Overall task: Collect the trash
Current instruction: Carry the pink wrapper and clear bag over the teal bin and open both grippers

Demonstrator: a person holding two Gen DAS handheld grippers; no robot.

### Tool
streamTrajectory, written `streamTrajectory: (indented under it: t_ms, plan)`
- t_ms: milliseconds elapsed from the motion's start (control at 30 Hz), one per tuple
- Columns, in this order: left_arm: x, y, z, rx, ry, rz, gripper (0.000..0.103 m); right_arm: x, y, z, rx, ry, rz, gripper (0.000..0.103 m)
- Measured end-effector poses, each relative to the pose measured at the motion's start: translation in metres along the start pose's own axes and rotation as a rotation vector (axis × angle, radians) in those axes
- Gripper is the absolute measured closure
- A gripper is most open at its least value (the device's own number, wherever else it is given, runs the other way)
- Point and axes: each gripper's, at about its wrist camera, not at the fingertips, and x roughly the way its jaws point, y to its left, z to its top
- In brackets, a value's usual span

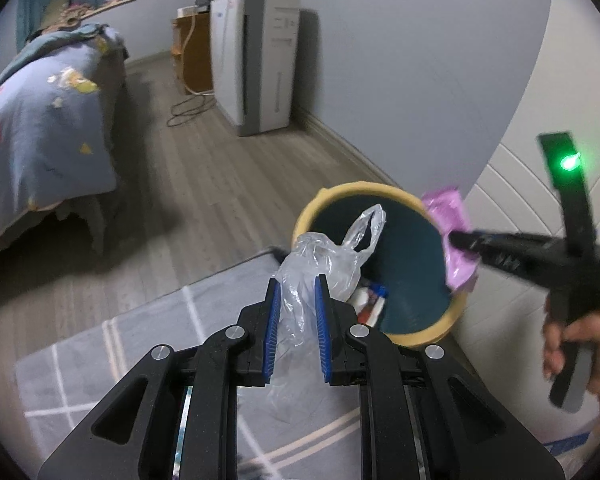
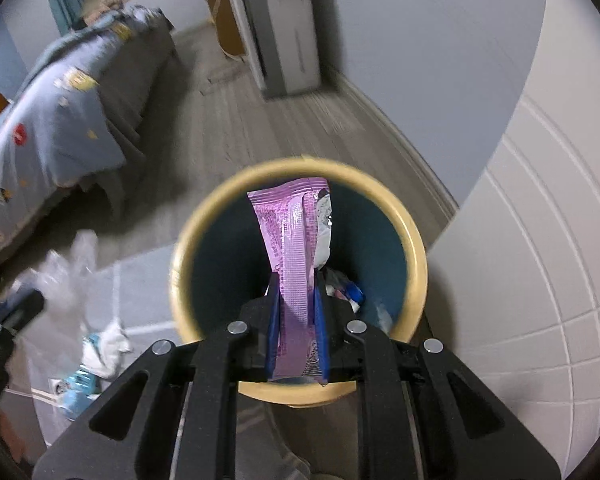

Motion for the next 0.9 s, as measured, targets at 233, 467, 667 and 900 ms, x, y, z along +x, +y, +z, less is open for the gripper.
streamTrajectory:
  t_ms: [233,467,667,900]
  plan:
    - [0.035,-0.034,0.005,0.084,0.034,-0.034,0.086,0.019,-0.018,-0.001,0.09,0.027,0.036,0.088]
    - [0.079,-0.04,0.01,0.052,0.092,-0.05,0.086,0.033,-0.024,-0.005,0.12,0.06,0.026,0.088]
    - [0.087,-0.04,0.025,0.052,0.061,-0.049,0.082,0.036,-0.026,-0.001,0.114,0.045,0.033,0.088]
    - [0.091,-0.038,0.034,0.028,0.017,-0.055,0.064,0.033,-0.032,-0.002,0.156,0.029,0.04,0.088]
